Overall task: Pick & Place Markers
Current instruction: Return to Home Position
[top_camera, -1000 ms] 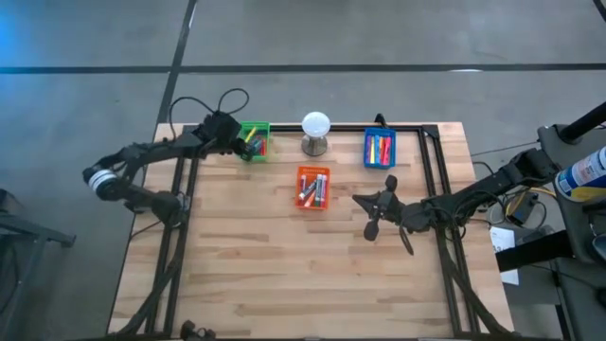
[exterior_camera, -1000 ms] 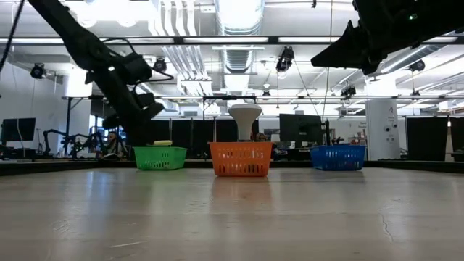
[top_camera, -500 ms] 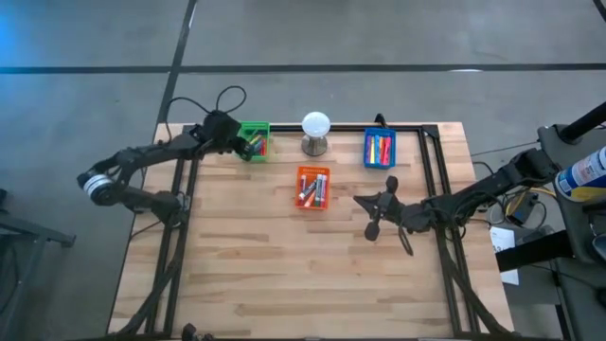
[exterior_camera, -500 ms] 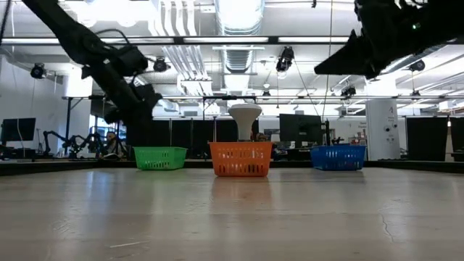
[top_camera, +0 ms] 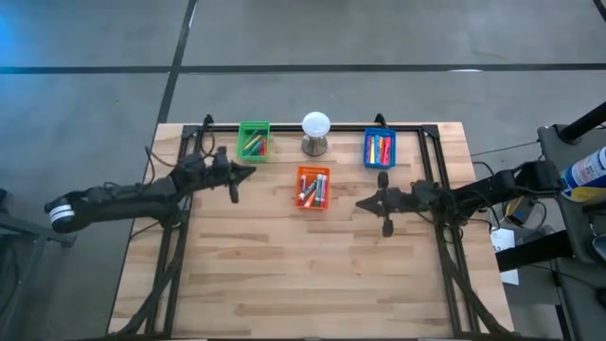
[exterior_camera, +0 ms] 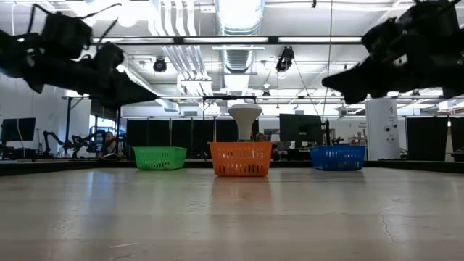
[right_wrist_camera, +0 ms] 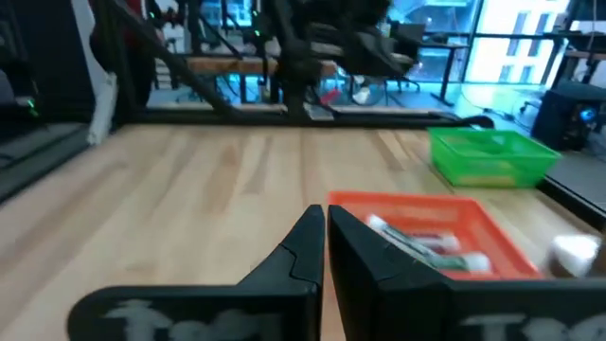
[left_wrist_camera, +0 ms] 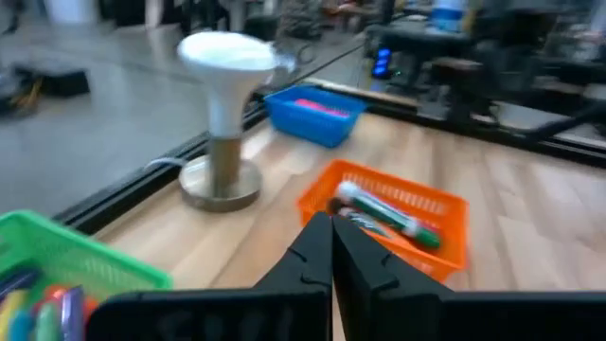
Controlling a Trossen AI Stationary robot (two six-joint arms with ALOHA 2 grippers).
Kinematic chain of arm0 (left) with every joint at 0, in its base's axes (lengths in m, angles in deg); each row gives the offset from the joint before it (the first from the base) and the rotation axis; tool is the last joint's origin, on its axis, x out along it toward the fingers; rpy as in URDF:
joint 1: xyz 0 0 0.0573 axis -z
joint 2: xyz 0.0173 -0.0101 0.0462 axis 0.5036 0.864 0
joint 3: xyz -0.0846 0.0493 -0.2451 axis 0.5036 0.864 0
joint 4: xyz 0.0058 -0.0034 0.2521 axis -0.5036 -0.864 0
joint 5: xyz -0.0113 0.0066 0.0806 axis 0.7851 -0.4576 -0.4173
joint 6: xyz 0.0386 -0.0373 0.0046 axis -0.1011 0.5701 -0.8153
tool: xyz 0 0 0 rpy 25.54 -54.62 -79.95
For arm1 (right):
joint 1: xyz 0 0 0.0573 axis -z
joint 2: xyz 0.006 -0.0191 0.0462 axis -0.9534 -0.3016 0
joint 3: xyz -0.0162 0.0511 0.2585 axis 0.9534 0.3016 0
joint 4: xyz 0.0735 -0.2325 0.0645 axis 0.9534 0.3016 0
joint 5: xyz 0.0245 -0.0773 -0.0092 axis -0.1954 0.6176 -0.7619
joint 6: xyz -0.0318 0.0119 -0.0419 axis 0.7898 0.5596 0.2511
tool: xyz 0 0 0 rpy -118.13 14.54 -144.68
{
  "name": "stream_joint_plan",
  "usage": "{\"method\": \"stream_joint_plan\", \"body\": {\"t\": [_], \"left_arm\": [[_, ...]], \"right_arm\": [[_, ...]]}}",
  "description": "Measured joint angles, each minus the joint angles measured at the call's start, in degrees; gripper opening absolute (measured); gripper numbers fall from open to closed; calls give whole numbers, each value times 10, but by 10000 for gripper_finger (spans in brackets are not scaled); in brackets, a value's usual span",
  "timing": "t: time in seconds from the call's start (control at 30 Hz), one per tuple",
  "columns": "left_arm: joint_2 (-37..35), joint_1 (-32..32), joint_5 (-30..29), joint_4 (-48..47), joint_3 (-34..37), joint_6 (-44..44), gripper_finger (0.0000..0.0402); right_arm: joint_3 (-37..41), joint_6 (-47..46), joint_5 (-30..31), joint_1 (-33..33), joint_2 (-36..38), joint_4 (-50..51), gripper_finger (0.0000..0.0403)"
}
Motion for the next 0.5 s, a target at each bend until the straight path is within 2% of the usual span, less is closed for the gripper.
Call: {"method": "stream_joint_plan", "body": {"t": [0.17,0.33,0.5], "left_arm": [[-87,9,17,-8,35,-25,0],[-179,9,69,-36,65,-32,0],[-269,9,69,-103,80,-33,0]], "right_arm": [[36,17,-52,70,41,1,13],[38,23,-57,94,126,105,13],[38,31,-52,95,239,226,13]]}}
